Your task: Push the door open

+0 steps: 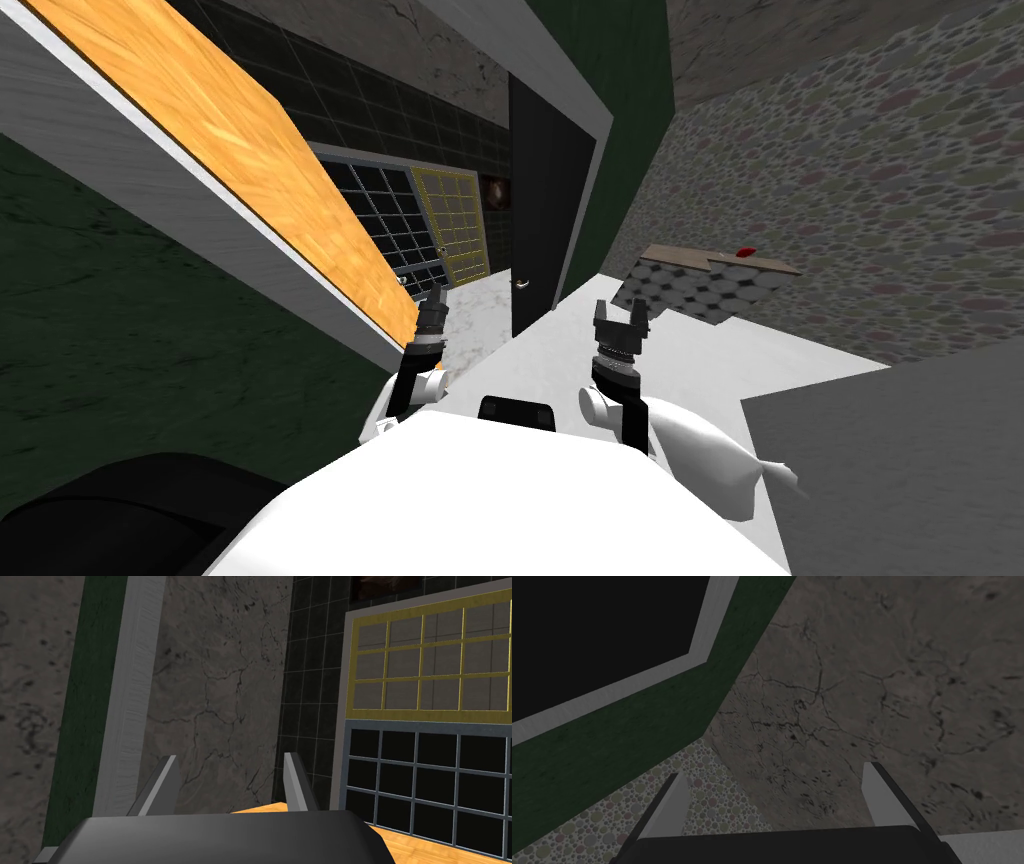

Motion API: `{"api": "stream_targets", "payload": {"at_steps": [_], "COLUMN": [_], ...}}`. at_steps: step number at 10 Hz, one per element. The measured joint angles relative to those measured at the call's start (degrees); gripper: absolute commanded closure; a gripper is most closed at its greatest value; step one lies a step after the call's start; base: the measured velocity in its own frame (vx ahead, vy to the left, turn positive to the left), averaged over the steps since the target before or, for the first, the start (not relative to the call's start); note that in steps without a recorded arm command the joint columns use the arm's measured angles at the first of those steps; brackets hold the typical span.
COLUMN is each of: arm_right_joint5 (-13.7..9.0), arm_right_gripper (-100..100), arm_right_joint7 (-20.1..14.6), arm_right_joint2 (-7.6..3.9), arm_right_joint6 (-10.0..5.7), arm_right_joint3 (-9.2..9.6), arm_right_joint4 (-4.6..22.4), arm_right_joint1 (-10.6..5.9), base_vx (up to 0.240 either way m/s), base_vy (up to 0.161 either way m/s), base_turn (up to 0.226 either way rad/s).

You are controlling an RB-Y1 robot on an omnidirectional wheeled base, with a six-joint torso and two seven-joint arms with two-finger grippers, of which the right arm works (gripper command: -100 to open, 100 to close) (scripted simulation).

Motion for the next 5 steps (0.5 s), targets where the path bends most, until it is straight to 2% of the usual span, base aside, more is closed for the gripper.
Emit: {"api": "stream_targets", "payload": {"at_steps": [3, 5], "arm_right_joint5": [-0.1, 0.0], "arm_right_gripper": [-100, -100], "arm_right_joint7": [0.1, 0.1], "arm_right_joint2": [-0.96, -1.51], "arm_right_joint6": [0.27, -0.22], "arm_right_joint3": [0.76, 1.33], "arm_right_joint4": [3.2, 5.9], "arm_right_joint1": [-1.05, -1.71], "base_vx": [0.087, 0.083], "base_vy": [-0.044, -0.043], "base_turn": [0.087, 0.087]}}
